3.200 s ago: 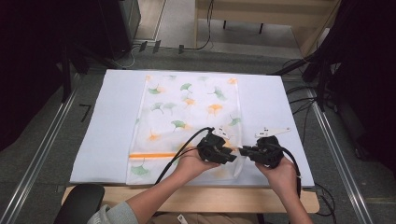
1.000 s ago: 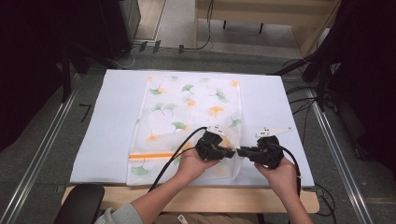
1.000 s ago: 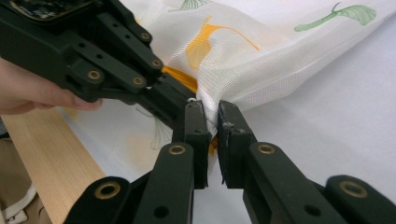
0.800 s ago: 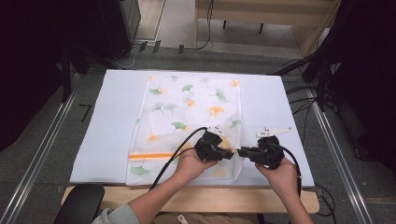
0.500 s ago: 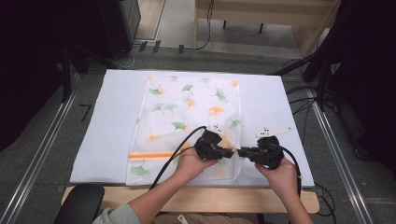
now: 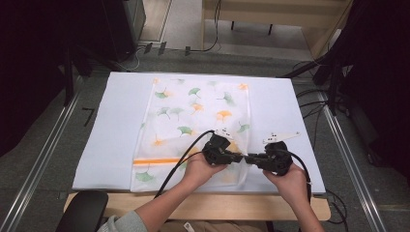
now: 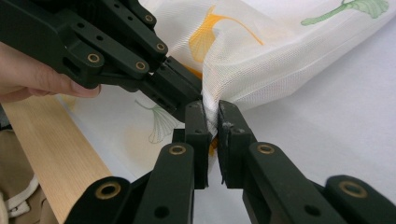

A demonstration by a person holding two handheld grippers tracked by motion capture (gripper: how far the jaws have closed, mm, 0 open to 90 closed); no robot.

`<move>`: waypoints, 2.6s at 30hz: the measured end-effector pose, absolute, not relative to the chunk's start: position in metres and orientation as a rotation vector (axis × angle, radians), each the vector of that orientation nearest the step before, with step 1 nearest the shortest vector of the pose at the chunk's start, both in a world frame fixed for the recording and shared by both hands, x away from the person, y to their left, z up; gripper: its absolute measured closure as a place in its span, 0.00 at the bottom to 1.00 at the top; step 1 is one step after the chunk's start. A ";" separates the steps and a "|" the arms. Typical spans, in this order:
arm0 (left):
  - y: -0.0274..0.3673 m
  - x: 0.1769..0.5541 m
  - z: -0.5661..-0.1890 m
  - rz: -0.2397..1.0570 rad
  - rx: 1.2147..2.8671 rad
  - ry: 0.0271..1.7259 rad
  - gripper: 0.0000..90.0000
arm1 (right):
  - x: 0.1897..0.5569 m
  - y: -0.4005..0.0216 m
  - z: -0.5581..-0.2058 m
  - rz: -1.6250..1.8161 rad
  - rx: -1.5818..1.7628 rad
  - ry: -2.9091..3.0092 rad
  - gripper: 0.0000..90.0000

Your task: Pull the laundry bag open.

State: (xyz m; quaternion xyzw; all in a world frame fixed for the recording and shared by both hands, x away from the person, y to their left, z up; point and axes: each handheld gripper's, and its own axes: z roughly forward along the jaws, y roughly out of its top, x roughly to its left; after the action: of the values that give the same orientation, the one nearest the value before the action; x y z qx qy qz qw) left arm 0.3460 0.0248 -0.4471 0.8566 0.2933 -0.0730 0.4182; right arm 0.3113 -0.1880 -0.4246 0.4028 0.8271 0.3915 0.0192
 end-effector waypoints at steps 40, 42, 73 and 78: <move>0.059 0.353 -0.441 -0.212 2.228 0.743 1.00 | 0.311 -0.193 -0.423 1.232 1.254 2.522 0.95; 0.060 0.354 -0.441 -0.221 2.225 0.748 1.00 | 0.310 -0.193 -0.423 1.226 1.252 2.523 0.95; 0.111 0.357 -0.443 -0.226 2.243 0.870 1.00 | 0.313 -0.199 -0.426 1.204 1.249 2.546 0.94; 0.110 0.356 -0.443 -0.237 2.243 0.863 1.00 | 0.313 -0.200 -0.426 1.194 1.259 2.545 0.94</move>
State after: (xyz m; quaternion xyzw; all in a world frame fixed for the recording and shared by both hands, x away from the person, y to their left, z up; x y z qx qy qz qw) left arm 0.3556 0.1101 -0.4434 0.8682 0.3342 -0.0918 0.3551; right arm 0.3133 -0.1999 -0.4261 0.4086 0.8259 0.3873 0.0306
